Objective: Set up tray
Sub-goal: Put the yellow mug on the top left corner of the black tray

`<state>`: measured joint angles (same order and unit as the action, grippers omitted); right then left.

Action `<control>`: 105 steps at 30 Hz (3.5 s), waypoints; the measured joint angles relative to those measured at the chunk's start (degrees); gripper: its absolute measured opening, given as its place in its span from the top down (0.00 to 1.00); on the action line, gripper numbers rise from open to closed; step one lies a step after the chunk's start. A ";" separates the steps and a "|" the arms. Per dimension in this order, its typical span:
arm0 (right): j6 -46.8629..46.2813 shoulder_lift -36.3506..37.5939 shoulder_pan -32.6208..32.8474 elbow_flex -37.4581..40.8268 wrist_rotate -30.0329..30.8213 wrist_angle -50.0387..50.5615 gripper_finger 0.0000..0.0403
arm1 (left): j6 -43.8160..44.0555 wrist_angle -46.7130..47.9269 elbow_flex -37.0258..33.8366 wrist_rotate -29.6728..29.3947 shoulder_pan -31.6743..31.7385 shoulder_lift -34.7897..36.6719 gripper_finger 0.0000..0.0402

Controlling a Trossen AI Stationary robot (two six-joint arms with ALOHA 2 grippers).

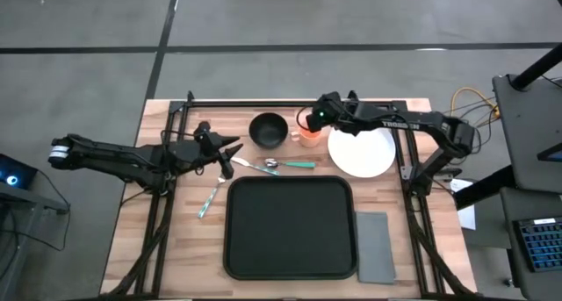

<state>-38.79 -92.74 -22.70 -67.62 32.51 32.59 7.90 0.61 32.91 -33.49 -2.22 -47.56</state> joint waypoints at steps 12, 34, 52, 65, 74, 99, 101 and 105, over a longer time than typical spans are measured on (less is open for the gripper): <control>-3.27 -2.50 3.01 6.44 -1.67 -7.65 0.56 | -0.33 -0.02 -0.17 0.07 0.00 -0.43 0.76; -2.72 -4.29 2.93 10.75 -2.80 -19.27 0.56 | -0.30 0.01 -0.26 0.11 0.00 -0.43 0.76; -0.30 -6.22 2.43 9.75 -2.57 -19.69 0.95 | 0.15 0.03 -0.31 0.52 0.00 -0.43 0.76; 1.99 10.06 4.55 9.77 -10.96 -10.05 0.98 | -1.09 0.97 0.79 2.77 -0.05 -1.66 0.76; 3.01 18.51 17.11 9.77 -13.99 -16.07 0.98 | -8.95 -1.93 3.97 10.67 -0.36 -11.05 0.76; 7.57 11.93 17.21 9.77 -13.22 -26.02 0.98 | -14.67 -6.09 11.17 12.81 -1.90 -22.00 0.49; 7.54 11.93 17.11 9.77 -13.16 -27.41 0.98 | -14.69 -6.90 11.17 12.06 -1.88 -22.60 0.49; 7.74 11.93 17.16 9.77 -13.14 -29.01 0.98 | -14.66 -9.61 11.10 12.04 -1.90 -24.39 0.49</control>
<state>-31.05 -80.82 -5.54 -57.84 19.37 3.59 -6.76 -9.00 44.01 -21.45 -4.12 -71.95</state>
